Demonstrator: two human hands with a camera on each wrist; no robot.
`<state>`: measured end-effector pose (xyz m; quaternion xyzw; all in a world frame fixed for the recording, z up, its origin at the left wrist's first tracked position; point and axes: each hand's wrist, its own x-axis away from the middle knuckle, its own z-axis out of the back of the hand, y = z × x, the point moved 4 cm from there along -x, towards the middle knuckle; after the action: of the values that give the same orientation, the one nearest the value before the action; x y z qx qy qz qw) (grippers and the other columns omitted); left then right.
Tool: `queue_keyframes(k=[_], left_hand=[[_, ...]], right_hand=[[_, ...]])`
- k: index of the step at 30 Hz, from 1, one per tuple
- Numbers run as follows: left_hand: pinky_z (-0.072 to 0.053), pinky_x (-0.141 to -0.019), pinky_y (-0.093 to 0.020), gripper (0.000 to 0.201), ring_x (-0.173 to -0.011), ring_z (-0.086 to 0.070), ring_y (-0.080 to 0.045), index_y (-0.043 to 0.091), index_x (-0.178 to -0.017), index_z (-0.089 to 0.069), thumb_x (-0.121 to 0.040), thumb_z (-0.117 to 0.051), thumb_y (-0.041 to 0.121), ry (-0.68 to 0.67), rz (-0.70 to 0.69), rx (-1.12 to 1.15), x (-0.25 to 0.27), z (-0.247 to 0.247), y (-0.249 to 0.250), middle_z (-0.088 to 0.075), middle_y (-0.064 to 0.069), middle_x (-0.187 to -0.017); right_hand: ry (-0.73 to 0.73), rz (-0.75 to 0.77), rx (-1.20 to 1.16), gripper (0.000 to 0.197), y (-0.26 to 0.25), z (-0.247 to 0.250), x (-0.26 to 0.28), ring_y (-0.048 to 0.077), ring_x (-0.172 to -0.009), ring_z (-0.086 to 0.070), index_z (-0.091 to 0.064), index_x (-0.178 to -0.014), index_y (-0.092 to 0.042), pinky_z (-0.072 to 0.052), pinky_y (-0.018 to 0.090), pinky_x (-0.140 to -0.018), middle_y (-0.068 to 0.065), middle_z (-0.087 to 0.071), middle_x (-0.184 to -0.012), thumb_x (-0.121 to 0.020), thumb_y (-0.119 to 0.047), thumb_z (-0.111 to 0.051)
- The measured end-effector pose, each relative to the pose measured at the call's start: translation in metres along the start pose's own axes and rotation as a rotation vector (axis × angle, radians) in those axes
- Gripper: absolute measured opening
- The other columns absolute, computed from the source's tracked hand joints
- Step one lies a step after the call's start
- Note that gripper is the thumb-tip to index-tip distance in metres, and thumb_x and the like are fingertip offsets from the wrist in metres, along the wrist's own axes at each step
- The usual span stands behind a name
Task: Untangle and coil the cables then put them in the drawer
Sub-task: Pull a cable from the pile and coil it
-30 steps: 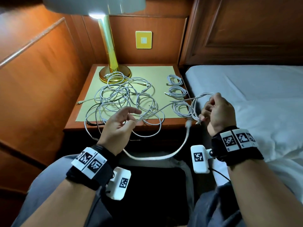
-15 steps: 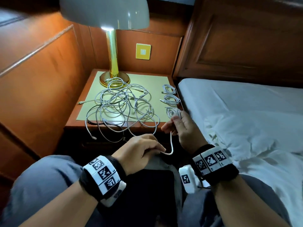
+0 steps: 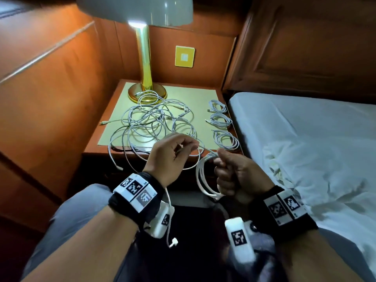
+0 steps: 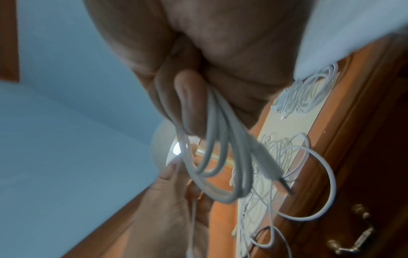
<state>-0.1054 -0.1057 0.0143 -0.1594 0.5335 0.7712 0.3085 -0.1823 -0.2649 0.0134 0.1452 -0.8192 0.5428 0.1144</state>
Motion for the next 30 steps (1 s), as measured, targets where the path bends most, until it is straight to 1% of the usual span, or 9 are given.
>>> queue_keyframes(k=[4,8,13,15,18,21,23,26,30], left_hand=[[-0.045,-0.077,-0.005,0.018,-0.085,-0.064,0.001,0.013,-0.102,-0.077,-0.091,-0.069,0.0,-0.057,0.029,-0.066,-0.013,-0.02,-0.023,-0.072,0.001,-0.092],[-0.05,-0.076,-0.01,0.015,-0.083,-0.068,0.001,0.014,-0.099,-0.078,-0.089,-0.073,0.005,-0.108,0.087,-0.05,-0.022,-0.05,-0.025,-0.072,0.017,-0.087],[-0.046,-0.06,-0.015,0.012,-0.052,-0.057,-0.002,0.026,-0.095,-0.072,-0.096,-0.065,0.017,-0.24,0.368,-0.026,-0.024,-0.076,-0.03,-0.064,0.019,-0.063],[-0.047,-0.07,-0.019,0.021,-0.058,-0.053,0.002,0.029,-0.109,-0.071,-0.099,-0.059,0.015,-0.365,0.364,-0.119,-0.02,-0.086,-0.031,-0.067,0.019,-0.077],[-0.038,-0.071,-0.005,0.039,-0.064,-0.052,0.002,0.024,-0.125,-0.069,-0.099,-0.049,0.003,-0.477,0.333,-0.245,-0.019,-0.092,-0.035,-0.068,0.007,-0.094],[-0.038,-0.073,-0.008,0.04,-0.074,-0.056,-0.009,0.017,-0.108,-0.074,-0.092,-0.046,-0.006,-0.414,0.313,-0.256,-0.021,-0.089,-0.038,-0.067,0.006,-0.082],[-0.036,-0.067,-0.004,0.034,-0.07,-0.055,-0.007,0.016,-0.1,-0.074,-0.091,-0.05,-0.007,-0.44,0.255,-0.244,-0.014,-0.094,-0.034,-0.063,0.009,-0.076],[-0.037,-0.067,0.001,0.028,-0.065,-0.055,0.001,0.011,-0.105,-0.076,-0.09,-0.058,-0.005,-0.583,0.109,-0.163,0.0,-0.106,-0.017,-0.058,0.014,-0.081],[-0.042,-0.076,-0.004,0.022,-0.077,-0.053,0.005,0.01,-0.101,-0.075,-0.088,-0.063,-0.003,-0.565,-0.089,-0.104,-0.005,-0.1,0.0,-0.06,0.015,-0.086]], right_hand=[[0.057,0.007,-0.19,0.044,-0.013,0.019,-0.015,0.006,-0.028,-0.014,-0.035,-0.056,-0.023,-0.008,0.017,-0.04,-0.007,-0.02,-0.041,-0.094,-0.041,-0.049],[0.135,0.099,-0.276,0.042,-0.029,0.046,-0.024,0.006,-0.027,-0.016,-0.03,-0.06,-0.024,-0.011,0.016,-0.038,-0.008,-0.02,-0.039,-0.089,-0.042,-0.054],[0.12,0.192,-0.381,0.039,-0.037,0.065,-0.036,0.007,-0.032,-0.019,-0.035,-0.065,-0.024,-0.016,0.022,-0.04,-0.009,-0.021,-0.045,-0.093,-0.045,-0.051],[0.111,0.225,-0.439,0.039,-0.042,0.076,-0.039,0.006,-0.034,-0.021,-0.037,-0.067,-0.024,-0.021,0.022,-0.039,-0.009,-0.022,-0.047,-0.1,-0.044,-0.044],[0.179,0.327,-0.532,0.037,-0.054,0.099,-0.039,0.006,-0.036,-0.022,-0.04,-0.07,-0.023,-0.029,0.02,-0.042,-0.009,-0.023,-0.049,-0.104,-0.039,-0.037],[0.32,0.466,-0.61,0.034,-0.062,0.117,-0.031,0.006,-0.041,-0.027,-0.045,-0.075,-0.021,-0.036,0.022,-0.046,-0.009,-0.028,-0.054,-0.105,-0.035,-0.037],[0.367,0.533,-0.598,0.031,-0.062,0.12,-0.029,0.007,-0.044,-0.035,-0.048,-0.078,-0.02,-0.042,0.023,-0.052,-0.009,-0.036,-0.056,-0.105,-0.033,-0.039],[0.409,0.59,-0.335,0.032,-0.055,0.118,-0.032,0.013,-0.05,-0.051,-0.054,-0.078,-0.016,-0.041,0.028,-0.06,-0.003,-0.051,-0.056,-0.105,-0.027,-0.039],[0.488,0.573,0.563,0.027,-0.043,0.106,-0.033,0.022,-0.062,-0.063,-0.056,-0.091,-0.01,-0.051,0.032,-0.064,0.008,-0.069,-0.069,-0.107,-0.025,-0.041]])
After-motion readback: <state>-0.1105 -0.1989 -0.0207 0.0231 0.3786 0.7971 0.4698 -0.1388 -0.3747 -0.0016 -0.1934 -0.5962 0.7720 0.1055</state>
